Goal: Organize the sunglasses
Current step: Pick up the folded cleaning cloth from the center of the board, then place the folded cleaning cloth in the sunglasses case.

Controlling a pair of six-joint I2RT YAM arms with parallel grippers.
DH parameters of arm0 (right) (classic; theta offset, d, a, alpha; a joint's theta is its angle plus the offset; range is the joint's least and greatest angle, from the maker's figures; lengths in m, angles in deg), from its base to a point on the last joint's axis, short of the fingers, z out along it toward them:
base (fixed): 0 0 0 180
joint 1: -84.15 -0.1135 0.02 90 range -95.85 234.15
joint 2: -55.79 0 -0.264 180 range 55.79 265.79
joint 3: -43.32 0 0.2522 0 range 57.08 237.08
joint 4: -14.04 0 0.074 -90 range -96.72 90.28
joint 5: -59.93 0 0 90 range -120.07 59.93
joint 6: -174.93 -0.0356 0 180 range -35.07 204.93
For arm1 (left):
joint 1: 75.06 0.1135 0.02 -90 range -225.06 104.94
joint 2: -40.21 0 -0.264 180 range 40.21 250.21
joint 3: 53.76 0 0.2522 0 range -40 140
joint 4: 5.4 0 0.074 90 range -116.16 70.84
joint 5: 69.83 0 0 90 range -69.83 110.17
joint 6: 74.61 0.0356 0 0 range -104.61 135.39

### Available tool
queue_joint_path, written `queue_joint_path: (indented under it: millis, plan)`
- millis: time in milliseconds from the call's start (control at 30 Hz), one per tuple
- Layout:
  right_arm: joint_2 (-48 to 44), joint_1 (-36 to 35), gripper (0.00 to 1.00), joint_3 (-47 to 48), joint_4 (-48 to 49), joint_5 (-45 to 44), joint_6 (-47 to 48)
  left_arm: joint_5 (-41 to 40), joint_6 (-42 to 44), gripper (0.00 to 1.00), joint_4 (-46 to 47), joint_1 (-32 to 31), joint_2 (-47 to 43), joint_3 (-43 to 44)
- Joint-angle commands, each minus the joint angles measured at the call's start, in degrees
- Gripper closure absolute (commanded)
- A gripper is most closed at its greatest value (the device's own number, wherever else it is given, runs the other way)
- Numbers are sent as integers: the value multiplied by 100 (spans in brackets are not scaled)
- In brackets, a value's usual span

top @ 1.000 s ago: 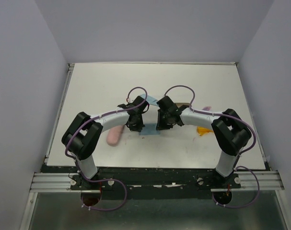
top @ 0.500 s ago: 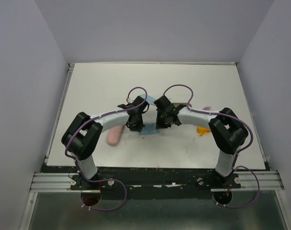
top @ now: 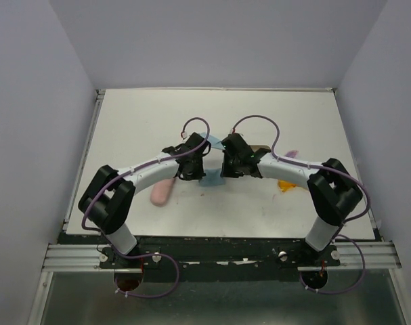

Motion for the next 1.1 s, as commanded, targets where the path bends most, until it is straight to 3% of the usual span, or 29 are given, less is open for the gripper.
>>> queue_joint_path:
  millis: [0, 400, 1067]
  plan:
    - [-604, -30, 99, -128, 293, -410, 182, -230, 314, 100, 136, -230, -258, 340]
    - [-1518, 374, 99, -436, 328, -1183, 682, -371, 621, 100, -180, -634, 435, 1885]
    - [-1387, 1789, 99, -743, 829, -454, 1245, 279, 1096, 100, -171, -714, 2386, 3952]
